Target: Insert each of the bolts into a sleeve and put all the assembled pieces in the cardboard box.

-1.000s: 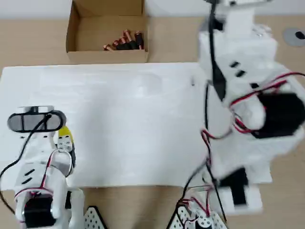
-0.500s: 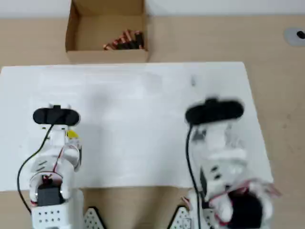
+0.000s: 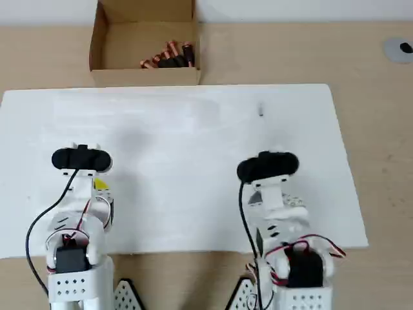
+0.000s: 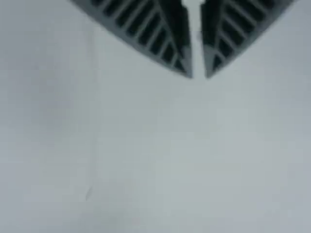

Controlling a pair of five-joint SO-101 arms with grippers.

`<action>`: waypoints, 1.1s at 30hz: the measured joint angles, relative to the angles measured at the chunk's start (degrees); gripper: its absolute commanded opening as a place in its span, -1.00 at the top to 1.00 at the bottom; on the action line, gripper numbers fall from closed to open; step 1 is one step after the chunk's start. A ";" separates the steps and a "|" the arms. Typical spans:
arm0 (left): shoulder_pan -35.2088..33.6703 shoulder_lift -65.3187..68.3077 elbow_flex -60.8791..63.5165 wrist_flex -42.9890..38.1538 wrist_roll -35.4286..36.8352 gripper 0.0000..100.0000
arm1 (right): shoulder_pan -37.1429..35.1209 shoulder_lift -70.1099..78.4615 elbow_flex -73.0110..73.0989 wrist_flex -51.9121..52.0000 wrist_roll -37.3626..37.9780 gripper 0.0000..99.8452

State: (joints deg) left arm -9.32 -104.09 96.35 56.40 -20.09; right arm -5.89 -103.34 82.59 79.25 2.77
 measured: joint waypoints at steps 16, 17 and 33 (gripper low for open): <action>0.00 0.00 0.00 0.00 0.00 0.98 | 5.63 0.00 9.58 -1.32 0.00 0.98; 0.00 0.00 0.00 0.00 0.00 0.98 | 5.63 0.00 9.58 -1.32 0.00 0.98; 0.00 0.00 0.00 0.00 0.00 0.98 | 5.71 0.00 9.58 -1.32 0.00 0.98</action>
State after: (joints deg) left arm -9.32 -104.09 96.35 56.40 -20.09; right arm -0.18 -103.34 92.18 77.93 2.77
